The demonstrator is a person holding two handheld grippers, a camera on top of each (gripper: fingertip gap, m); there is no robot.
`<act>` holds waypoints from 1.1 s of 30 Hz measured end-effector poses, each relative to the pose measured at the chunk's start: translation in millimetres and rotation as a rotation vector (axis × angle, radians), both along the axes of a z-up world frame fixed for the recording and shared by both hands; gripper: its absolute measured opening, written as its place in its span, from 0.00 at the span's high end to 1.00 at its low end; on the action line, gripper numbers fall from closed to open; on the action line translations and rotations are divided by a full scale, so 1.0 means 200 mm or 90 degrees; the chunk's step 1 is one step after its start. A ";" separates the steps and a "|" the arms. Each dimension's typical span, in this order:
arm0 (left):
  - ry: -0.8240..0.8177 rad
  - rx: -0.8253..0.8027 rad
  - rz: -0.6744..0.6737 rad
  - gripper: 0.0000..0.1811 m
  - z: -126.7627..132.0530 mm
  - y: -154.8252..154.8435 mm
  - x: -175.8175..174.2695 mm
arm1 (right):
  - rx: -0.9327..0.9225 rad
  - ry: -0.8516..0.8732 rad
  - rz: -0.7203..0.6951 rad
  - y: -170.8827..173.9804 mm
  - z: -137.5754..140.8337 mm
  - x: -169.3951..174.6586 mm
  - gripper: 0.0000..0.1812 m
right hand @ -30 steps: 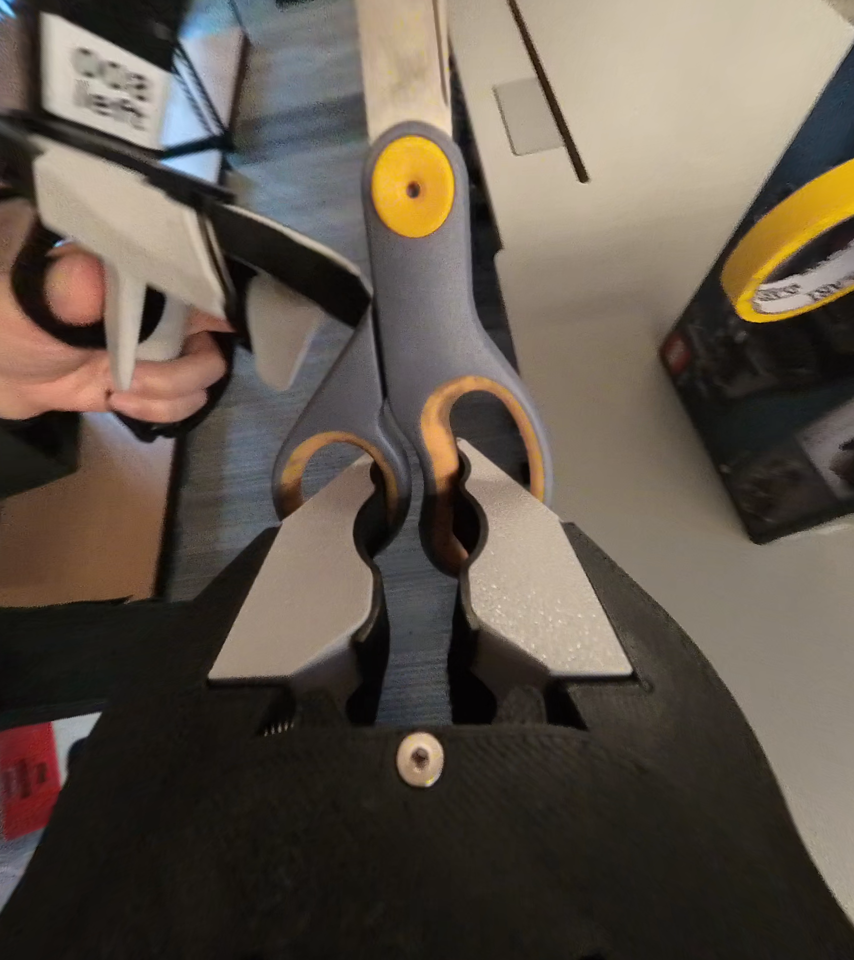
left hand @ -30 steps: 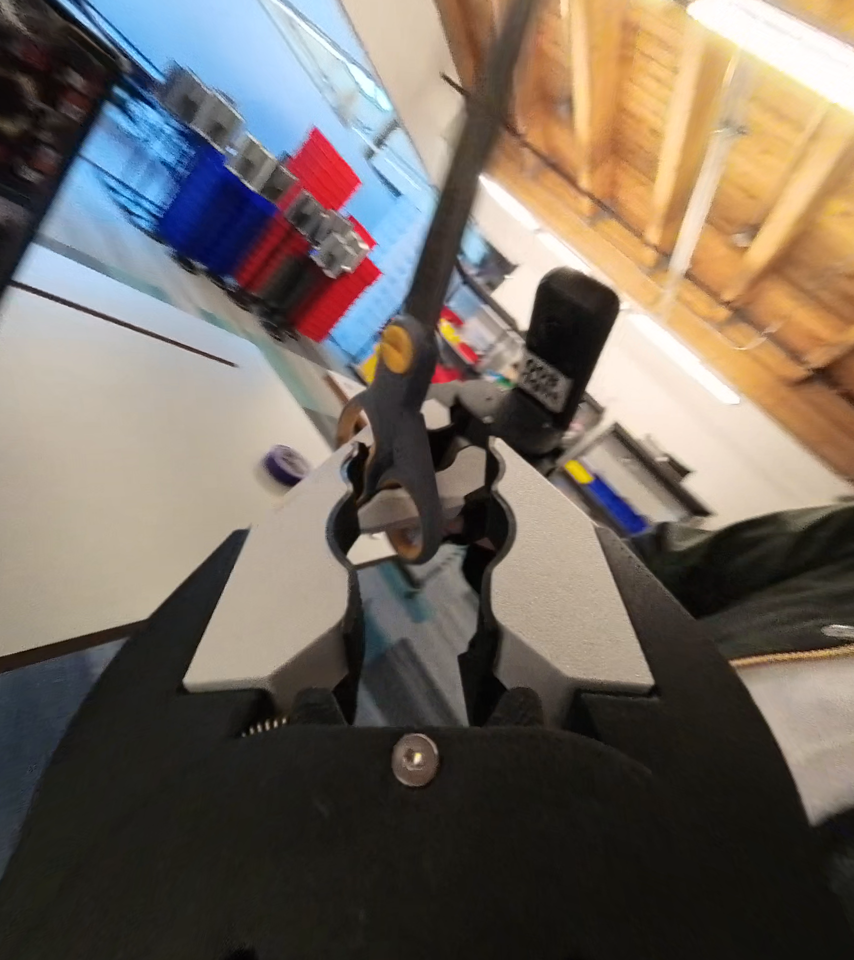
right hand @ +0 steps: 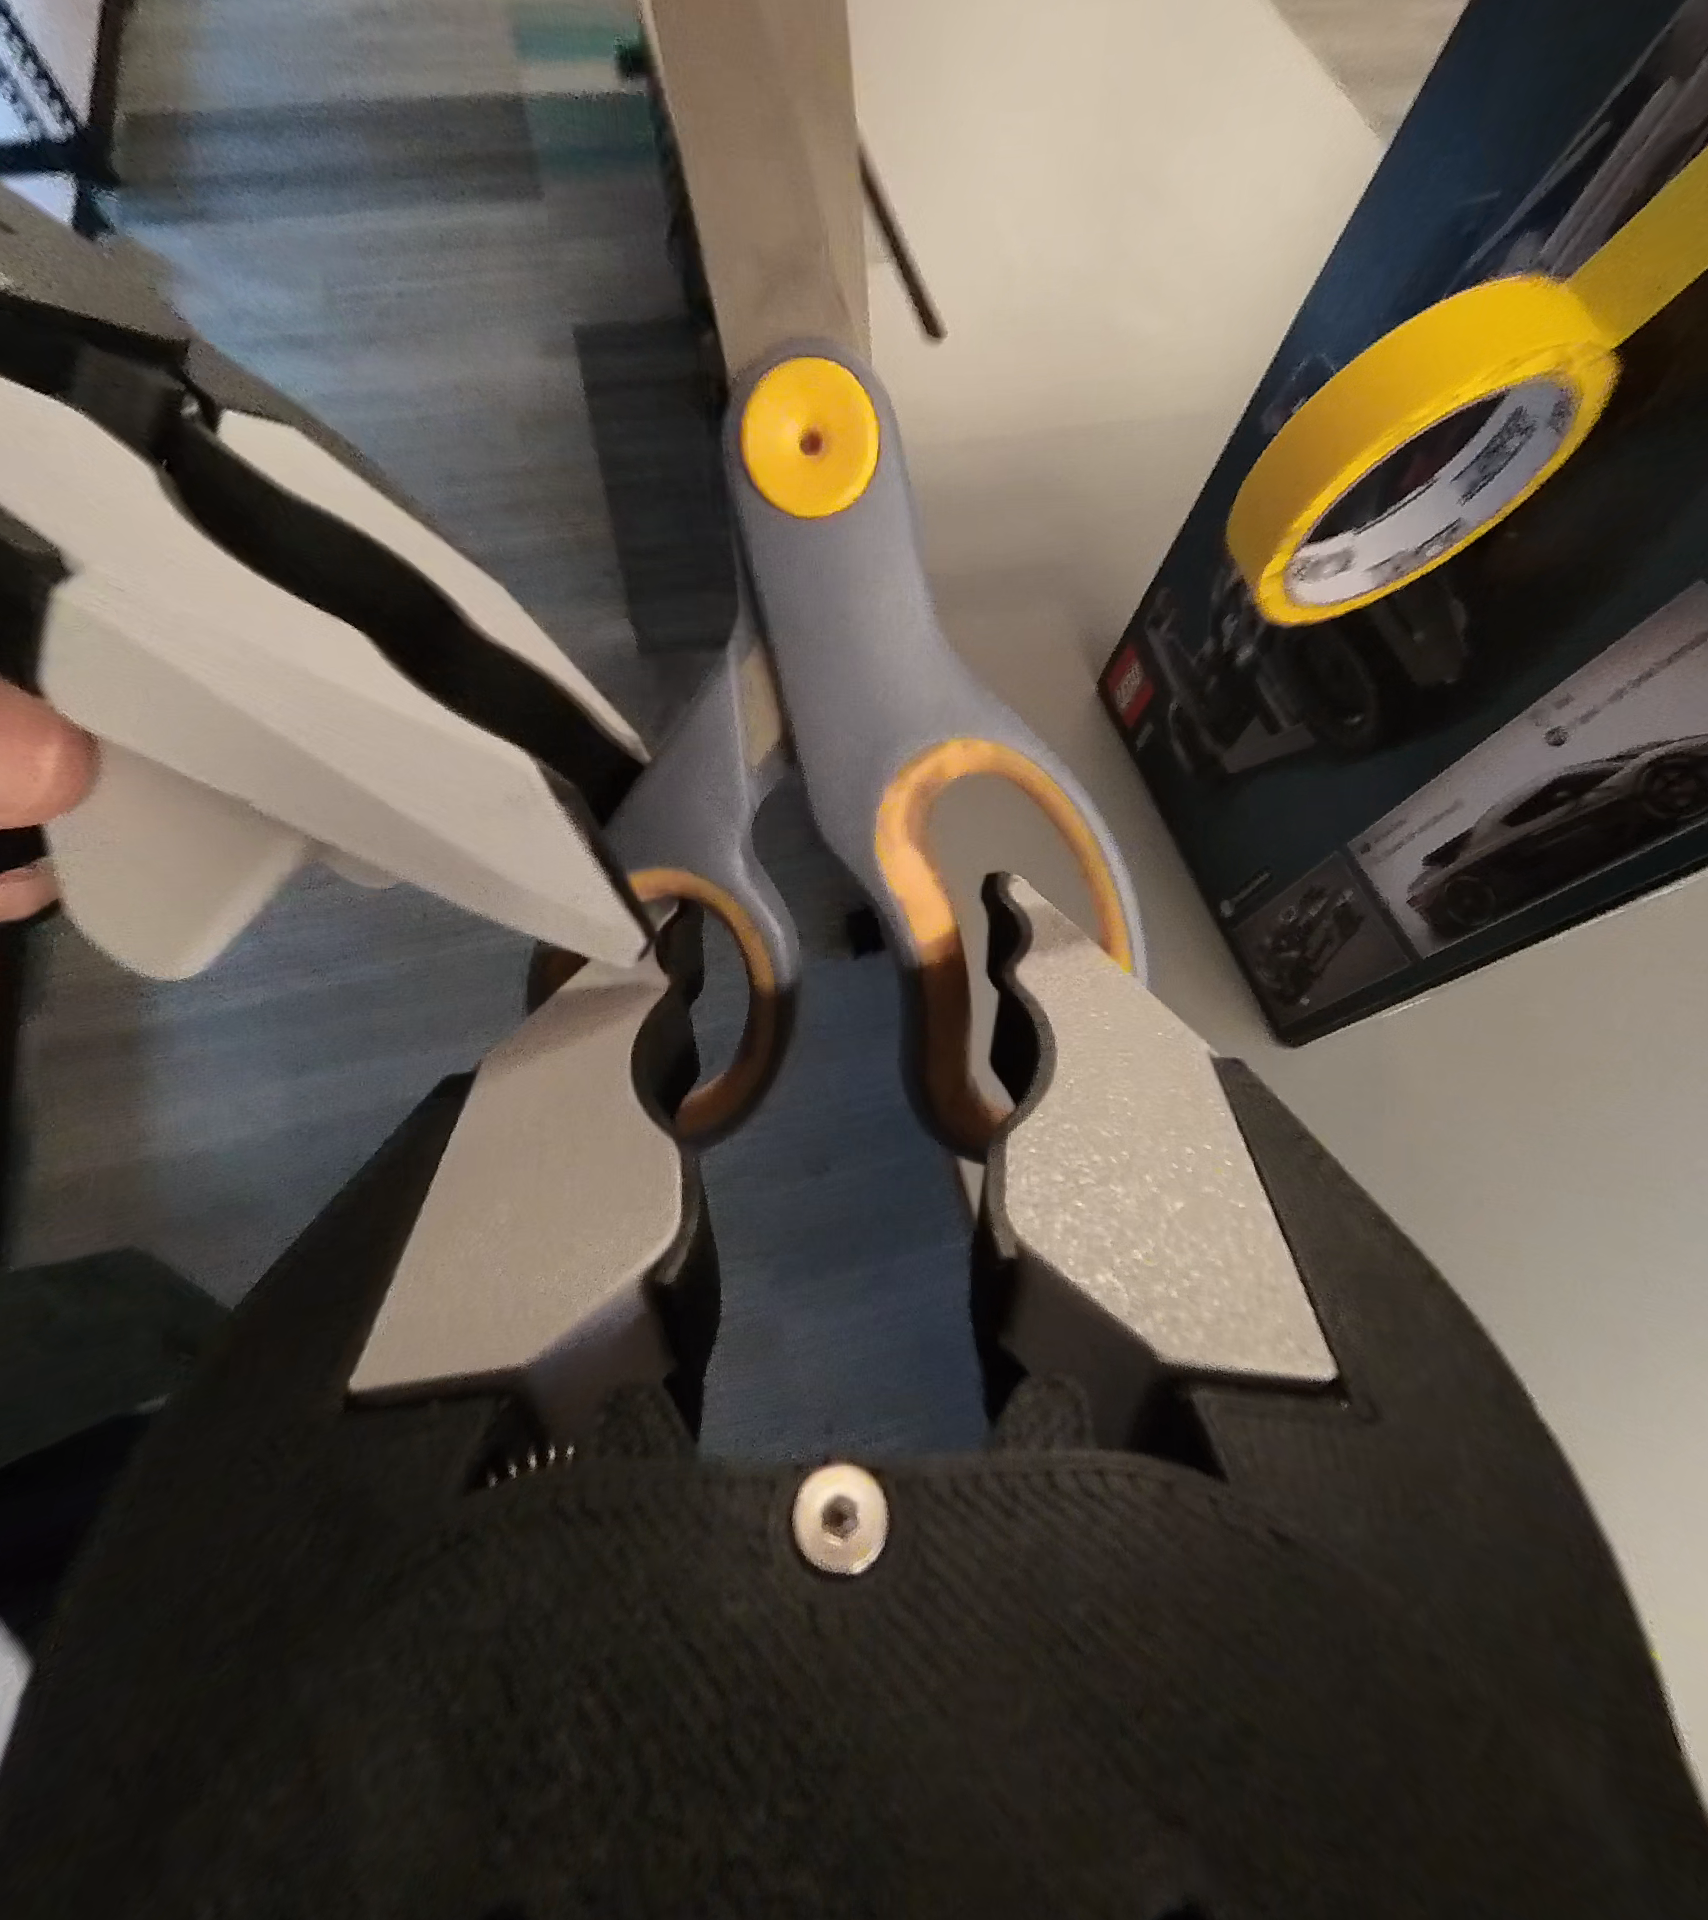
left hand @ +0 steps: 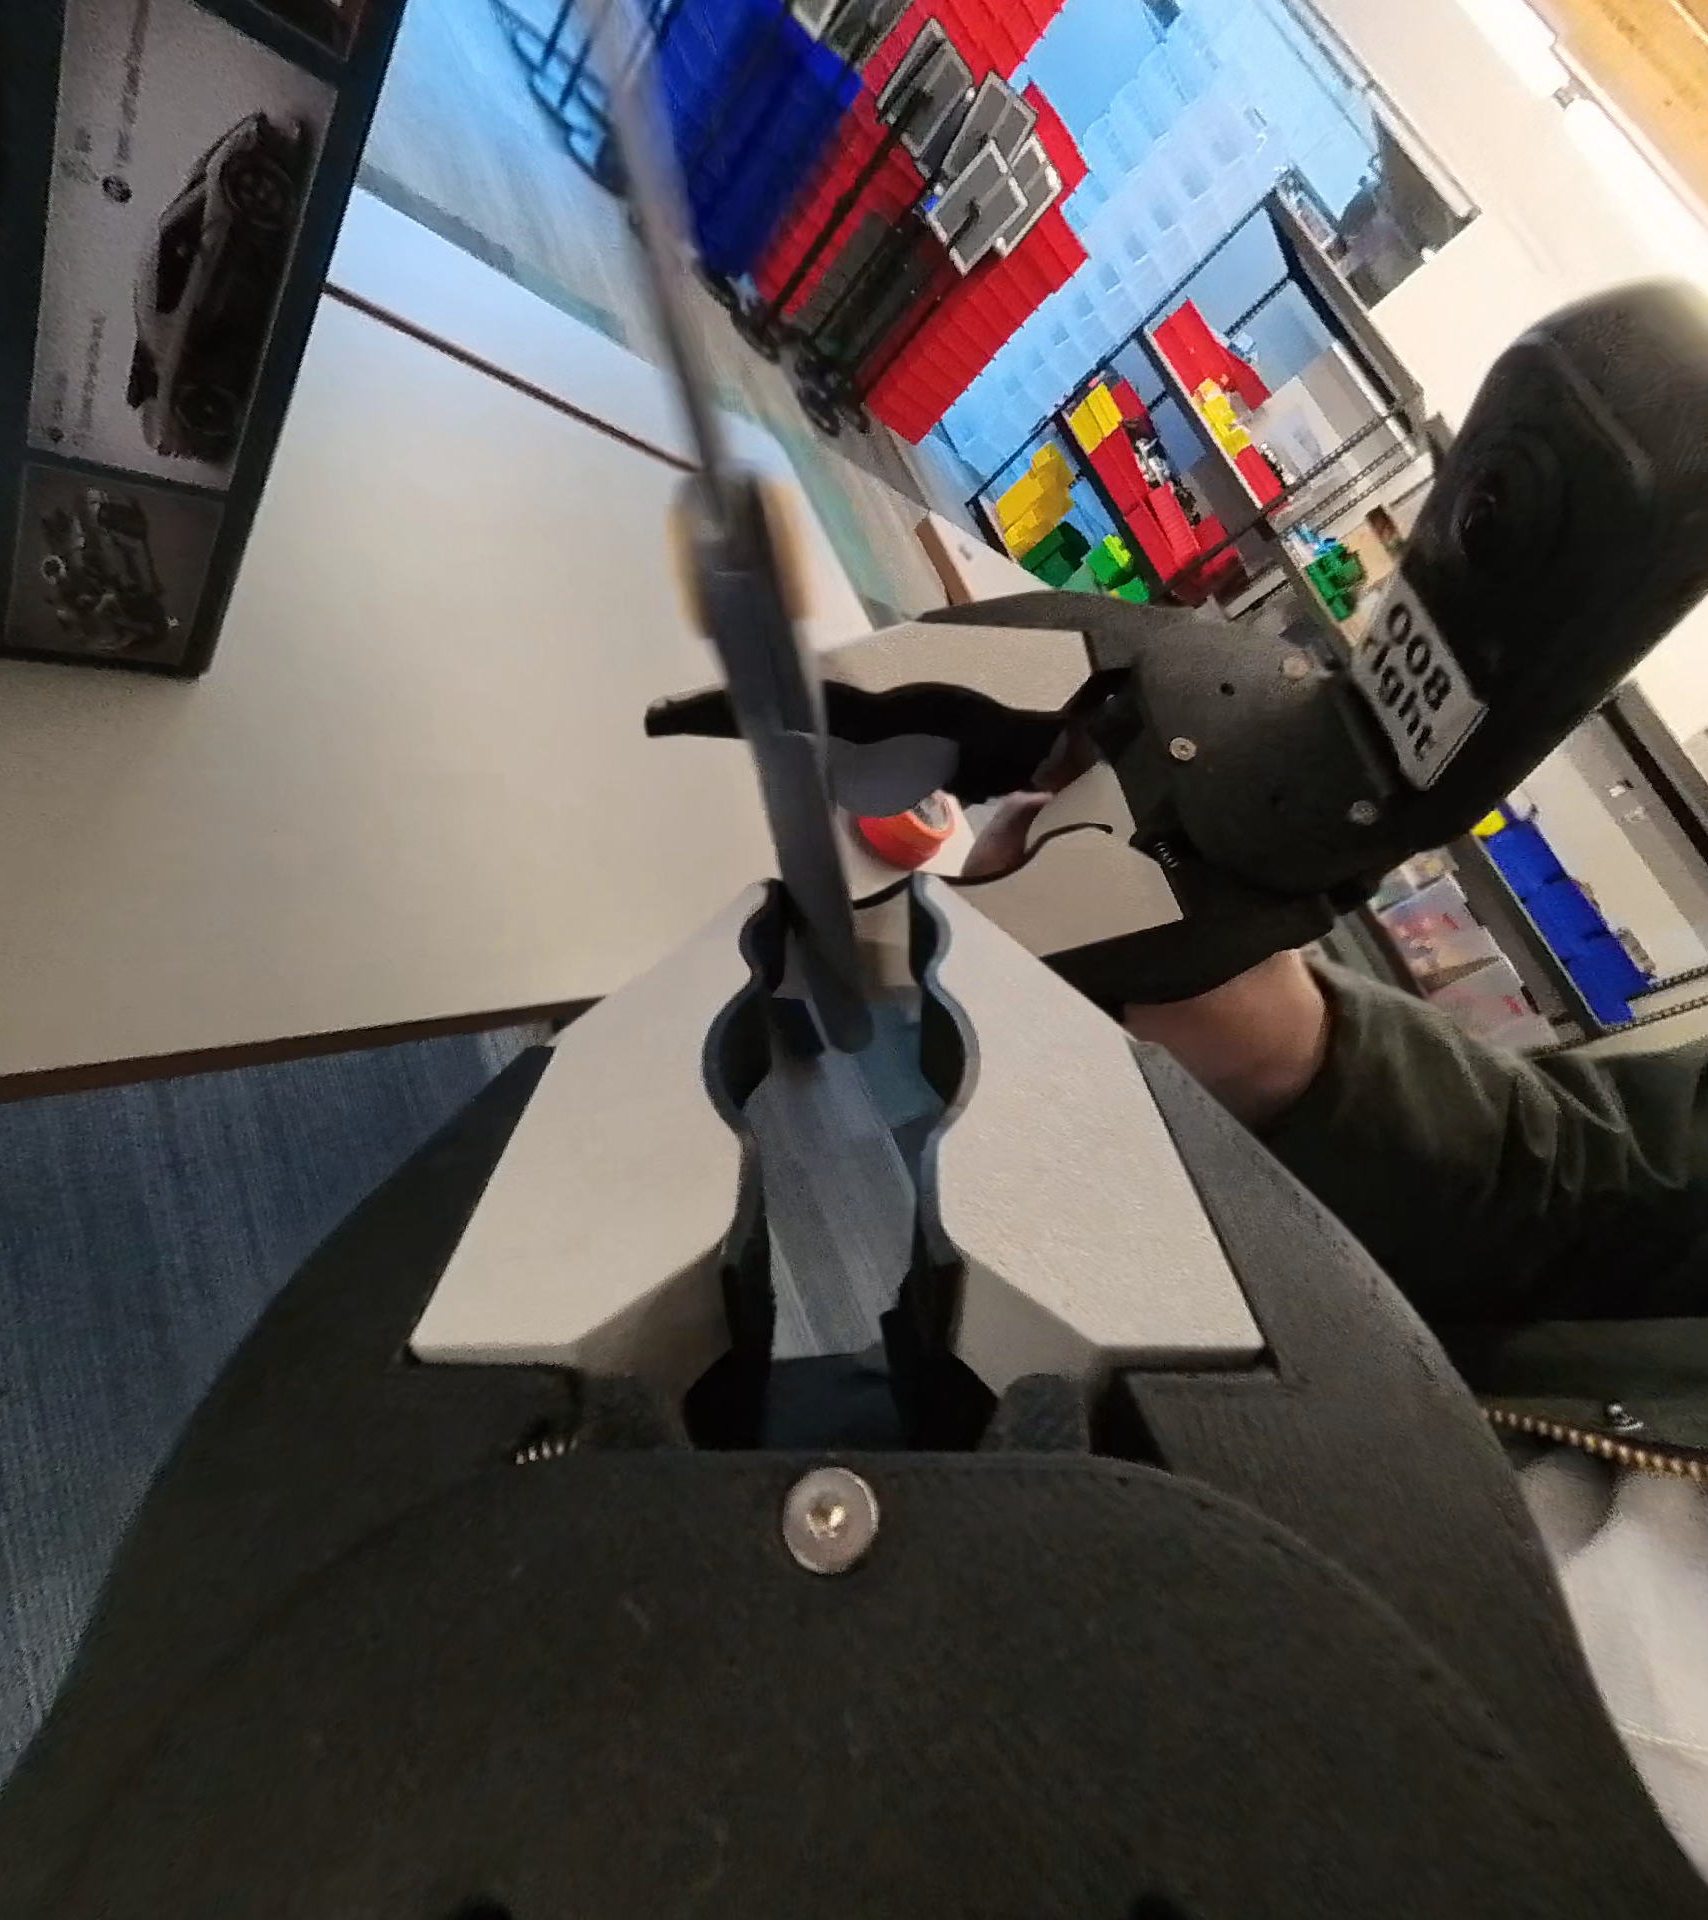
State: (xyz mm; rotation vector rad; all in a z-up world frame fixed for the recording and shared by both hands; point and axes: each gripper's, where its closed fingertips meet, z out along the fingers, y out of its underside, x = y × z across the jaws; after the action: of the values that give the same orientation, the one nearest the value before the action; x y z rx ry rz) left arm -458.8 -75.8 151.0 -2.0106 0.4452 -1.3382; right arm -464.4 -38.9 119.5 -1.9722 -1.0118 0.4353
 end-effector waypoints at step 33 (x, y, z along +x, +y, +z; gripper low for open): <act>-0.216 -0.260 -0.196 0.94 -0.41 0.09 1.44 | 0.033 0.353 -0.239 0.06 -0.26 1.49 0.92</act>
State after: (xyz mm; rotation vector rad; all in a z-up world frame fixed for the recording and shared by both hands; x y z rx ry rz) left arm -169.8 -58.4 69.6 -2.0229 0.3516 -2.0600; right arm -166.0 -26.6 67.0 -1.7911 -0.2941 0.6816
